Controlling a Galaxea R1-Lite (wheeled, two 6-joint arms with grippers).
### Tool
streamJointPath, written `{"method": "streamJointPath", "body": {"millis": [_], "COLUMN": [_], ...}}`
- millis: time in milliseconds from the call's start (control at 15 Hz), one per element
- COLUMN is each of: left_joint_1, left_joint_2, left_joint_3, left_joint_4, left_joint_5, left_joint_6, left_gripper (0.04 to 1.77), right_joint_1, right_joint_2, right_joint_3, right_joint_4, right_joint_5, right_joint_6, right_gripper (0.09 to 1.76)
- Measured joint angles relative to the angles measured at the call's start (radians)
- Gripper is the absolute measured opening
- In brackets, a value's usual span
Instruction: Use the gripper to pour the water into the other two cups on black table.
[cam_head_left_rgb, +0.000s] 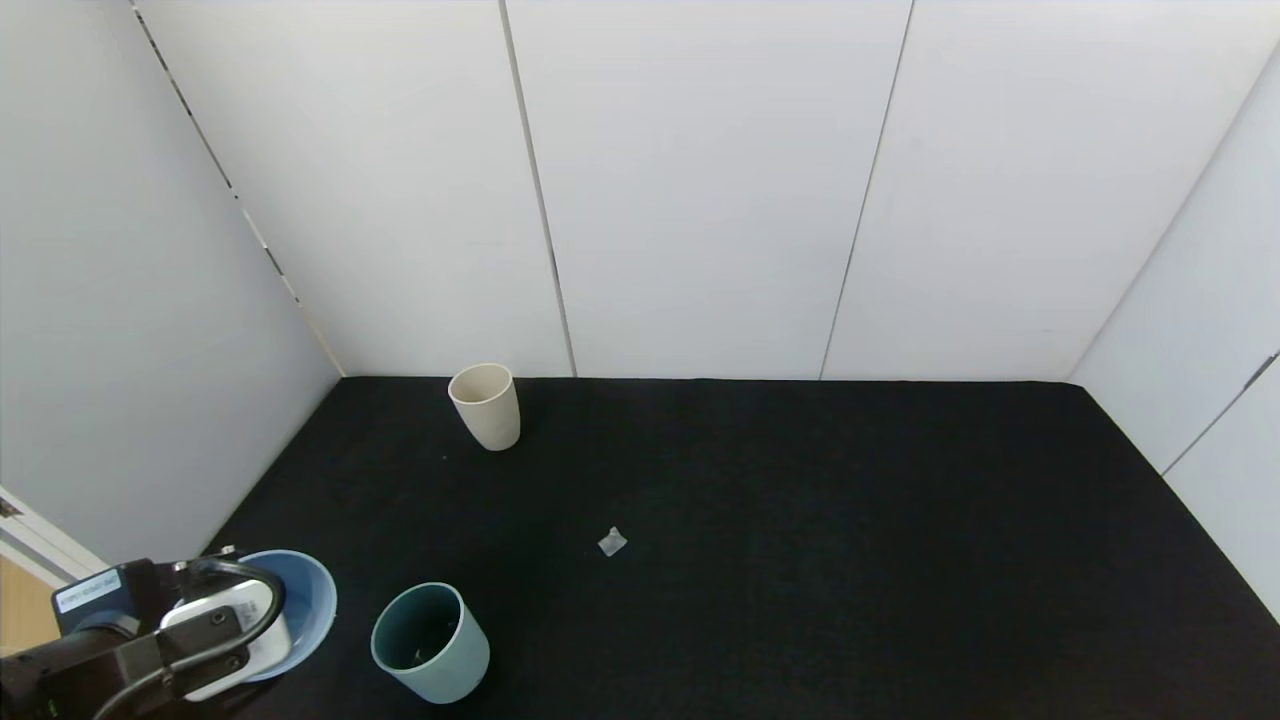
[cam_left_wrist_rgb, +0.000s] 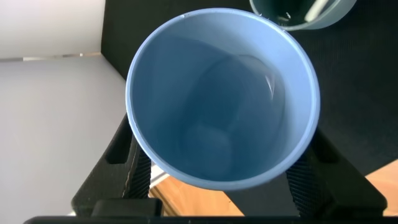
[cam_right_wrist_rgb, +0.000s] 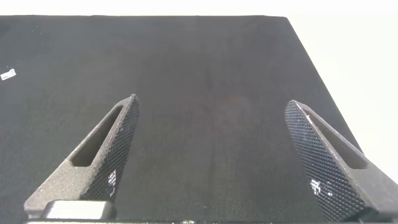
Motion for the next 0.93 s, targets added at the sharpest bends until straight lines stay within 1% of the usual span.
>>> {"method": "streamJointPath", "body": {"millis": [200,333,733,933], "left_joint_1": [-0.058,-0.08,-0.091,-0.092], "left_joint_2": [0.083,0.129,0.23,0.269], "left_joint_3": [-0.033,-0.054,-0.12,-0.148], "left_joint_4": [-0.006,-0.006,-0.006,-0.006], "left_joint_5": [0.057,0.078,0.143,0.159], "left_joint_6": [0.028,0.064,0.173,0.211], "left_gripper": [1.22,1.22,1.22,1.22], "right_joint_1": [0.0,0.0,0.0,0.0], "right_joint_2": [0.0,0.0,0.0,0.0], "right_joint_3": [0.0,0.0,0.0,0.0], "right_joint_4": [0.0,0.0,0.0,0.0], "right_joint_5": [0.0,0.0,0.0,0.0], "right_joint_6": [0.0,0.0,0.0,0.0], "right_gripper": [1.71,1.71,1.71,1.71]}}
